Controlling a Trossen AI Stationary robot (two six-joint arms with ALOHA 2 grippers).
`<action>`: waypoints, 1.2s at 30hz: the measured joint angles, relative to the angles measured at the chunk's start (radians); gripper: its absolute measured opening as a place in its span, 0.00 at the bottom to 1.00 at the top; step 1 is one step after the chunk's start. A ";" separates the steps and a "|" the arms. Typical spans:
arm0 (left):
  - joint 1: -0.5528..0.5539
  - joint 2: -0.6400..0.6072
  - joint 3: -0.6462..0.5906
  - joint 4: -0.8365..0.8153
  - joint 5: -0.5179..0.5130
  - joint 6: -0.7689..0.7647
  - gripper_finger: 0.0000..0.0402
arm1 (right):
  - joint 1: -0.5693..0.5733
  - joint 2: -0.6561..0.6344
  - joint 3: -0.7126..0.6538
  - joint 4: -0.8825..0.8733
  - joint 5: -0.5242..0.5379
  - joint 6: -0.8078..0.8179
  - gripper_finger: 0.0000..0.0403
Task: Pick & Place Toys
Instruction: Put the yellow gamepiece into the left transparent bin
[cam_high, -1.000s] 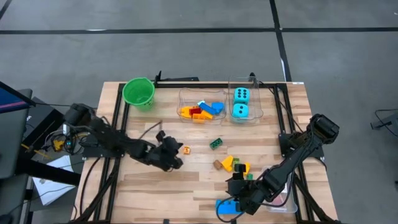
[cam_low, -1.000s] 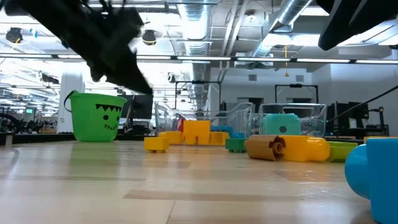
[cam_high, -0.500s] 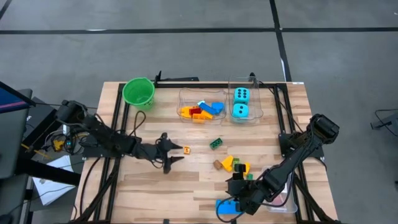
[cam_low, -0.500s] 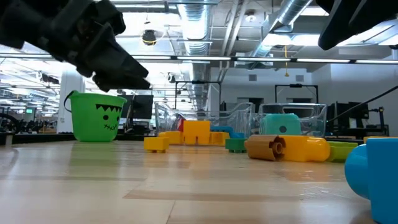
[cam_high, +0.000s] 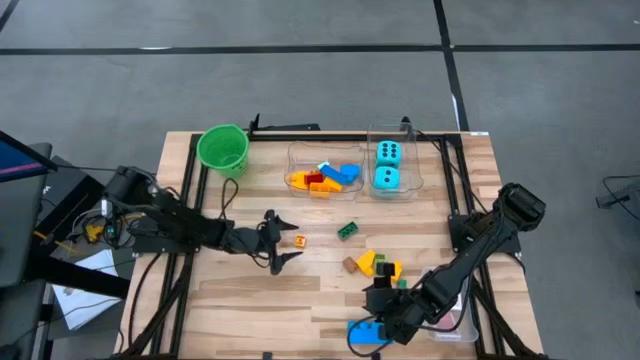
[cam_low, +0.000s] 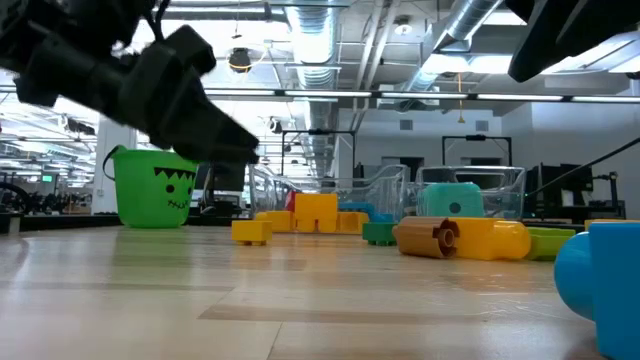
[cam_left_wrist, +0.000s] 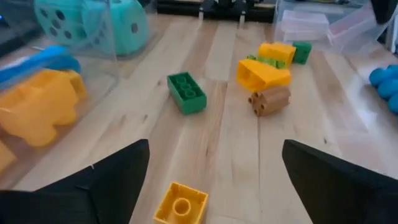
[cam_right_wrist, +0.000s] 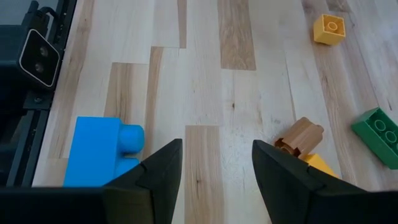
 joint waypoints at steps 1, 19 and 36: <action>0.000 0.036 0.000 0.036 0.000 0.000 0.90 | 0.000 0.000 0.000 0.000 0.000 0.000 0.46; 0.040 0.319 0.045 0.211 -0.045 0.004 0.97 | 0.001 0.000 0.000 -0.005 -0.019 -0.003 0.46; 0.046 0.338 0.066 0.088 -0.047 -0.014 0.94 | 0.020 0.000 0.000 -0.005 -0.019 0.000 0.46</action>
